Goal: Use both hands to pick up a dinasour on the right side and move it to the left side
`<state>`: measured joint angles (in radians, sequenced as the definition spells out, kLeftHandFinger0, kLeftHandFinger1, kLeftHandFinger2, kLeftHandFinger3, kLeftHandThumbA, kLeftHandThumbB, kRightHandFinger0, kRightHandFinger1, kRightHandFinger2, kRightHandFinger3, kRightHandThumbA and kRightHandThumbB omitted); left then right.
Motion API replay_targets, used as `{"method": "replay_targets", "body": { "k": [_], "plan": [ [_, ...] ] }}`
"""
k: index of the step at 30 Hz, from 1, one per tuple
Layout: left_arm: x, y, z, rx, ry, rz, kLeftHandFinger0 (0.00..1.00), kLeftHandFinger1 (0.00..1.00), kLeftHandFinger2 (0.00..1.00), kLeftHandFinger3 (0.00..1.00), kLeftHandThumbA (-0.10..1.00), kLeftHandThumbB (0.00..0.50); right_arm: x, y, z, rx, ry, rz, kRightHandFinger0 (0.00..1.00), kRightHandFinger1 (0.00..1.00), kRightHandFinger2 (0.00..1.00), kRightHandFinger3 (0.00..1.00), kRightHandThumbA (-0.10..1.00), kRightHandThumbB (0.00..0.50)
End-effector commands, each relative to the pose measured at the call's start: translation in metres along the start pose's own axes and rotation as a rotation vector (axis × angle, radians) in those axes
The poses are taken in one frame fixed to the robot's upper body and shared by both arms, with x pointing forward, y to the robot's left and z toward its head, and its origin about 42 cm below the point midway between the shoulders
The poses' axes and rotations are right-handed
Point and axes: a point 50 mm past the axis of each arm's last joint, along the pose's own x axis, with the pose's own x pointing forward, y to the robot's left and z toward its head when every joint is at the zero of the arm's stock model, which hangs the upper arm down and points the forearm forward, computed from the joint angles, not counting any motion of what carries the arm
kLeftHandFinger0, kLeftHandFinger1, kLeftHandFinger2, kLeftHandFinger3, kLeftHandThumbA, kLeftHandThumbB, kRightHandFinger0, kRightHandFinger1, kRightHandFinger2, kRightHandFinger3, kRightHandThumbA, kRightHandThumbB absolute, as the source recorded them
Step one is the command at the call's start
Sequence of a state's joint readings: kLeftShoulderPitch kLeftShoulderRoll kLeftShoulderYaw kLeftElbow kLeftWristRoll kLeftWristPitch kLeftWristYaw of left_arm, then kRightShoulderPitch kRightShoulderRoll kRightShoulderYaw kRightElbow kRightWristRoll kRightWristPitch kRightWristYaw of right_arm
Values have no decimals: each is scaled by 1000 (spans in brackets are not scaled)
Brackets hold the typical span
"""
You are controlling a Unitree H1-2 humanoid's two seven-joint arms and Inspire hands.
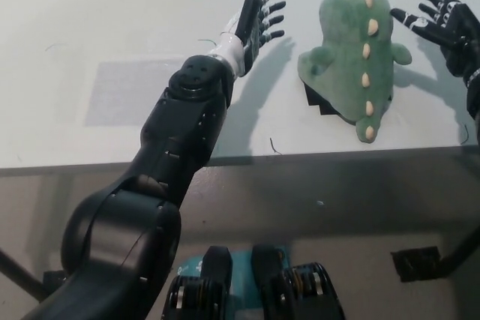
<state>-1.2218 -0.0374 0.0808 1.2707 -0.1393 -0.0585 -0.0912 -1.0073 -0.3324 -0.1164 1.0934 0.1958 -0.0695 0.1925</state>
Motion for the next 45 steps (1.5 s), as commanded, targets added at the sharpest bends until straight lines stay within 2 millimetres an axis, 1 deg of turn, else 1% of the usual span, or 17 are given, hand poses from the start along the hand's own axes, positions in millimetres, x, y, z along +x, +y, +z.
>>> {"method": "replay_targets", "body": {
  "k": [1,4,8,15,17,22,24,25,26,29,30,31,32,35,38,42,45],
  "plan": [
    [8,-8,37,27,-85,-19,1000,1000,1000,1000,1000,401,16,6,49,-9,-118,7,1000,1000,1000,1000,1000,175],
    [8,-5,35,16,-75,-3,1000,1000,1000,1000,1000,399,21,10,54,-23,-113,14,1000,1000,1000,1000,1000,172],
    [8,-4,31,55,-47,27,1000,1000,1000,1000,1000,386,23,15,50,-33,-94,12,1000,1000,1000,1000,1000,225],
    [9,-3,28,100,-17,33,1000,1000,1000,1000,1000,393,27,23,48,-18,-73,23,1000,1000,1000,1000,1000,259],
    [8,-2,22,114,-5,36,1000,1000,1000,1000,1000,387,27,24,48,-9,-67,22,1000,1000,1000,1000,1000,240],
    [4,1,5,151,38,50,1000,1000,1000,1000,1000,393,27,25,43,7,-54,21,1000,1000,1000,1000,1000,268],
    [1,1,-10,161,67,45,1000,1000,1000,1000,1000,385,24,23,31,2,-34,6,1000,1000,1000,1000,1000,285],
    [0,2,-16,152,85,43,1000,1000,1000,1000,1000,406,22,22,24,6,-24,6,1000,1000,1000,1000,1000,315],
    [-1,1,-21,151,96,46,1000,1000,1000,1000,1000,418,21,21,20,7,-15,2,1000,1000,1000,1000,1000,319],
    [-5,-2,-35,150,119,42,1000,1000,1000,1000,1000,411,16,20,4,11,35,-9,1000,1000,1000,1000,1000,360],
    [-5,-2,-34,150,118,42,1000,1000,1000,1000,1000,411,17,20,5,11,33,-9,1000,1000,1000,1000,1000,361],
    [-6,-4,-40,150,132,39,1000,1000,1000,1000,1000,417,13,20,-5,4,48,-16,1000,1000,1000,1000,1000,333],
    [-6,-5,-41,147,138,36,1000,1000,1000,1000,1000,417,13,20,-7,-9,54,-19,1000,1000,1000,1000,1000,327],
    [-8,-6,-46,154,146,35,1000,1000,1000,1000,1000,427,10,20,-14,2,65,-22,1000,1000,1000,1000,1000,331],
    [-10,-8,-55,150,160,29,1000,1000,1000,1000,1000,408,9,20,-18,4,66,-23,1000,1000,1000,1000,1000,329],
    [-15,-8,-69,133,192,20,1000,1000,1000,1000,1000,430,7,24,-25,5,80,-18,1000,1000,1000,1000,1000,296],
    [-17,-10,-74,140,202,19,1000,1000,1000,1000,1000,426,5,26,-30,-11,90,-28,1000,1000,1000,1000,1000,295]
  ]
}}
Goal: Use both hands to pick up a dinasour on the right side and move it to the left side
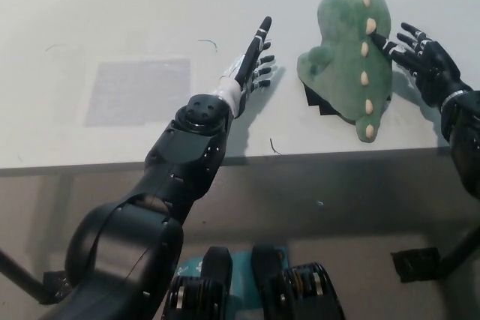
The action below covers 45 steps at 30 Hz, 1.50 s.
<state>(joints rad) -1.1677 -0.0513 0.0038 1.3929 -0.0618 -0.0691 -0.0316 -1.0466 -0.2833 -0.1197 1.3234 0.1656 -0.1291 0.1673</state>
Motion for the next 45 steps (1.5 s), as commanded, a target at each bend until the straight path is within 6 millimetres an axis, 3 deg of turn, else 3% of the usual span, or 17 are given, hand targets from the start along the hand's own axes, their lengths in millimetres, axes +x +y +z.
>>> {"method": "replay_targets", "body": {
  "k": [1,6,11,16,19,21,25,26,32,35,45],
  "plan": [
    [-1,-15,-9,18,29,-28,1000,1000,1000,1000,1000,423,4,6,12,-15,-48,-14,1000,1000,1000,1000,1000,306],
    [0,-28,-3,-14,20,-32,957,1000,1000,1000,1000,437,4,20,5,-23,-41,-5,1000,1000,1000,1000,1000,303],
    [1,-43,7,-33,3,-55,961,1000,1000,1000,1000,429,5,37,5,-18,-69,22,1000,1000,1000,1000,1000,354],
    [2,-69,22,-119,-26,-97,1000,1000,1000,1000,1000,406,6,58,7,-77,-110,66,1000,1000,1000,1000,1000,364],
    [2,-77,30,-101,-50,-101,1000,1000,1000,1000,1000,379,6,71,6,-110,-127,102,1000,1000,1000,1000,1000,313],
    [2,-81,38,-84,-59,-109,1000,1000,1000,1000,1000,396,5,79,9,-107,-141,114,1000,1000,1000,1000,1000,299],
    [3,-85,44,-85,-68,-125,1000,1000,1000,1000,1000,384,5,88,13,-79,-166,123,1000,1000,1000,1000,1000,234],
    [3,-86,45,-101,-66,-132,1000,1000,1000,1000,1000,376,4,90,15,-74,-188,125,1000,1000,1000,1000,1000,196],
    [3,-86,51,-142,-93,-170,1000,1000,1000,1000,1000,374,6,95,22,-66,-220,107,1000,1000,1000,1000,1000,156],
    [3,-83,50,-123,-97,-181,1000,1000,1000,1000,1000,408,6,99,22,-92,-222,102,1000,1000,1000,1000,1000,126],
    [3,-72,44,-95,-92,-167,1000,1000,1000,1000,1000,383,7,111,18,-125,-202,94,1000,1000,1000,1000,1000,117]
  ]
}}
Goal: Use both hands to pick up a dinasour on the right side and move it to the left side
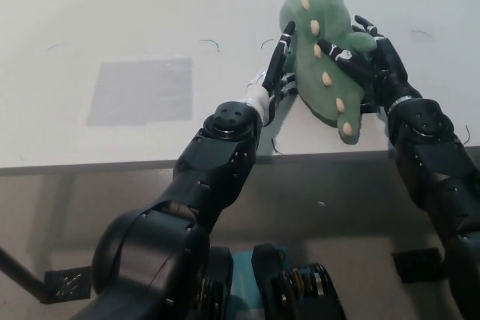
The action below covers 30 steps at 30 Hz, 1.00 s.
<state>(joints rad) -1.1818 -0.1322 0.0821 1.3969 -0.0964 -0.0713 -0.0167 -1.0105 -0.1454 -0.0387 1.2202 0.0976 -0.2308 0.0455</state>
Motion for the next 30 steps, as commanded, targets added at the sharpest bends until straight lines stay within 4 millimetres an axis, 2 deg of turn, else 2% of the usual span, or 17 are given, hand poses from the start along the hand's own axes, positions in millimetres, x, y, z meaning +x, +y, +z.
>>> {"method": "replay_targets", "body": {
  "k": [1,4,5,7,10,12,13,14,15,16,18,22,23,30],
  "plan": [
    [4,-31,36,32,-79,-127,1000,1000,1000,1000,1000,381,11,28,27,-40,-74,41,1000,1000,1000,1000,1000,115],
    [4,-25,32,38,-72,-120,1000,1000,1000,1000,1000,398,11,34,23,-23,-55,49,1000,1000,1000,1000,1000,138],
    [4,-19,30,35,-63,-107,1000,1000,1000,1000,1000,411,11,41,23,-9,-45,57,1000,1000,1000,1000,1000,142],
    [4,-18,30,47,-61,-102,1000,1000,1000,1000,1000,406,12,44,23,-9,-44,56,1000,1000,1000,1000,1000,138],
    [4,-10,30,66,-68,-84,1000,1000,1000,1000,1000,397,14,58,28,-4,-31,63,1000,1000,1000,1000,1000,100],
    [4,-5,28,65,-69,-65,1000,1000,1000,1000,1000,405,14,65,29,1,-38,69,1000,1000,1000,1000,1000,99],
    [3,2,28,60,-79,-59,1000,1000,1000,1000,1000,427,15,73,33,-7,-42,80,1000,1000,1000,1000,1000,70],
    [3,5,28,59,-87,-58,1000,1000,1000,1000,1000,428,16,75,35,-14,-51,89,1000,1000,1000,1000,1000,63],
    [3,5,28,59,-87,-58,1000,1000,1000,1000,1000,428,16,75,35,-14,-51,89,1000,1000,1000,1000,1000,61],
    [2,17,27,56,-94,-44,1000,1000,1000,1000,1000,432,17,86,38,-19,-44,106,1000,1000,1000,1000,1000,64],
    [1,22,25,54,-96,-46,1000,1000,1000,1000,1000,443,17,92,39,12,-40,112,1000,1000,1000,1000,1000,67],
    [0,31,24,42,-103,-25,1000,1000,1000,1000,1000,425,17,104,42,4,-33,132,1000,1000,1000,1000,1000,67],
    [-1,40,23,38,-108,-10,1000,1000,1000,1000,1000,427,17,113,44,21,-20,147,1000,1000,1000,1000,1000,64],
    [-7,71,21,58,-154,51,1000,1000,1000,1000,1000,427,14,145,51,-21,-34,205,1000,1000,1000,1000,1000,57]
  ]
}}
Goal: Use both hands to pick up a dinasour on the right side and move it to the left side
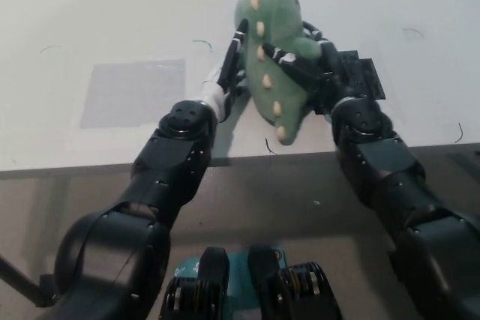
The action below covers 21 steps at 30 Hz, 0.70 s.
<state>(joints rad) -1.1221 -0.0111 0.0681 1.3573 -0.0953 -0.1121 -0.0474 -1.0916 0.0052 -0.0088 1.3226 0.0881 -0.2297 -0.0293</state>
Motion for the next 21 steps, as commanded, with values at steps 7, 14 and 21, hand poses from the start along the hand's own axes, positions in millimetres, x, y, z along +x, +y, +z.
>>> {"method": "replay_targets", "body": {
  "k": [7,14,21],
  "plan": [
    [-4,15,22,24,-182,13,1000,1000,1000,1000,1000,347,6,72,43,-69,-117,190,1000,1000,1000,1000,1000,0],
    [-19,36,24,49,-241,65,1000,1000,1000,1000,1000,352,4,95,52,-60,-120,258,1000,1000,1000,1000,1000,0],
    [-35,50,25,53,-300,96,1000,1000,1000,1000,1000,346,0,112,60,-123,-171,316,1000,1000,1000,1000,1000,33]
  ]
}}
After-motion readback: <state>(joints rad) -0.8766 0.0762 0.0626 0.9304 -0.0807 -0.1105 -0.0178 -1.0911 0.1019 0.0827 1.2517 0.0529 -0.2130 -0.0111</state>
